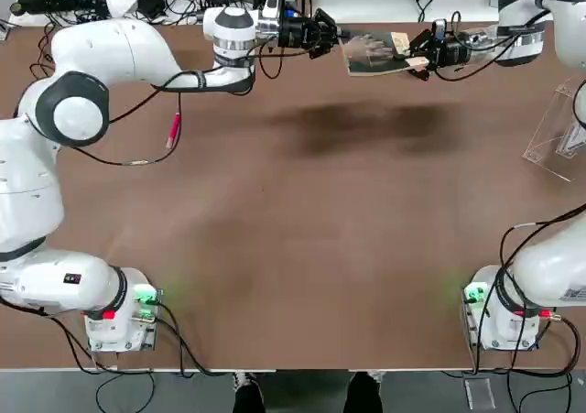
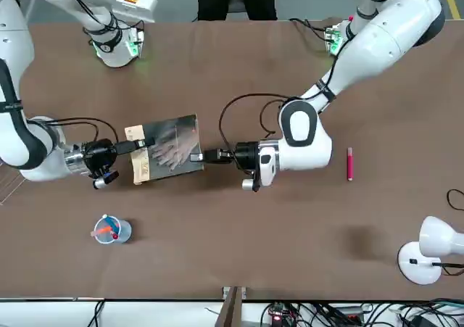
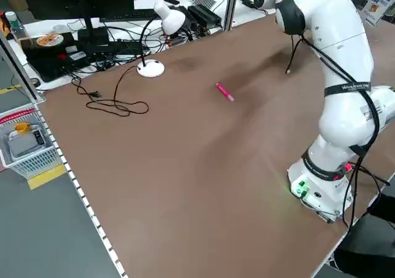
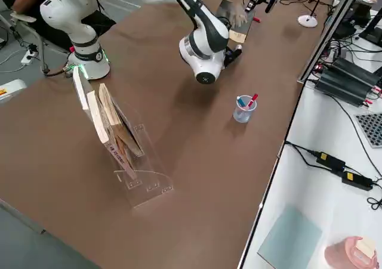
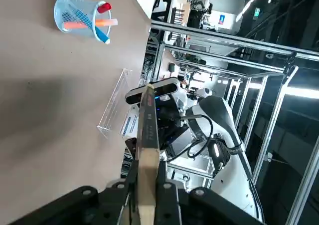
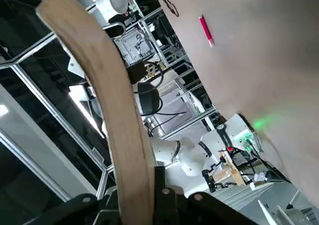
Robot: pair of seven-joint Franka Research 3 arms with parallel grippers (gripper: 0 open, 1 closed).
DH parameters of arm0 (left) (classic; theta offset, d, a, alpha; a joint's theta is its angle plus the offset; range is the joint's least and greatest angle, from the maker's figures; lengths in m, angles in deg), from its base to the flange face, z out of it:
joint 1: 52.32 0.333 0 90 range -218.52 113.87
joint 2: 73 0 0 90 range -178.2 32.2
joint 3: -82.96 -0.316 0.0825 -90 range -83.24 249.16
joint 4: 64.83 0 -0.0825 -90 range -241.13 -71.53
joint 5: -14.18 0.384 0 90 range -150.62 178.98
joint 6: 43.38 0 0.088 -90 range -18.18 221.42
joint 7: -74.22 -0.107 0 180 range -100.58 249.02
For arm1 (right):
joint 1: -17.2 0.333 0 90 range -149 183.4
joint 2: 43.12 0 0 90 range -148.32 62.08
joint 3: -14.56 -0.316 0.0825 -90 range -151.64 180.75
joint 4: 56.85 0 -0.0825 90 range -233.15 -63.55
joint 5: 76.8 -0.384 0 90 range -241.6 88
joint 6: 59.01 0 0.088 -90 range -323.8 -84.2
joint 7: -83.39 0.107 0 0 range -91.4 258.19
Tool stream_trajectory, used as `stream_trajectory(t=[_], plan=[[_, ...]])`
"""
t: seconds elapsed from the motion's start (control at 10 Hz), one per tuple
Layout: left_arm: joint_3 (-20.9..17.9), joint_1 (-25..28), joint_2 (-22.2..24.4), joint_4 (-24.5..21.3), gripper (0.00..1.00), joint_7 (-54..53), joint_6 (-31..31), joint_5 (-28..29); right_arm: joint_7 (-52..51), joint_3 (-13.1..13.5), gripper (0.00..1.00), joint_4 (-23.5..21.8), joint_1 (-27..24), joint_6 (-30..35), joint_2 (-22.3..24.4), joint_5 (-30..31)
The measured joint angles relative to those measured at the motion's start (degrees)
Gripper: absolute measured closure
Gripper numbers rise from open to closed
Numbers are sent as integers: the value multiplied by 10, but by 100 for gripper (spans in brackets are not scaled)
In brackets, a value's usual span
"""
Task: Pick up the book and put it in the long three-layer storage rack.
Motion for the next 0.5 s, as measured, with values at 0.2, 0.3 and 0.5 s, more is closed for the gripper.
stream_trajectory(t=[0.2,0.3,0.5], plan=[[0,-1,0,3,77,0,0,0,8,9,85,1,-2,6,0,0],[-1,0,0,6,77,0,0,-1,10,18,85,3,-4,7,0,1],[-1,0,0,9,58,1,0,-1,10,37,85,9,-9,8,2,16]])
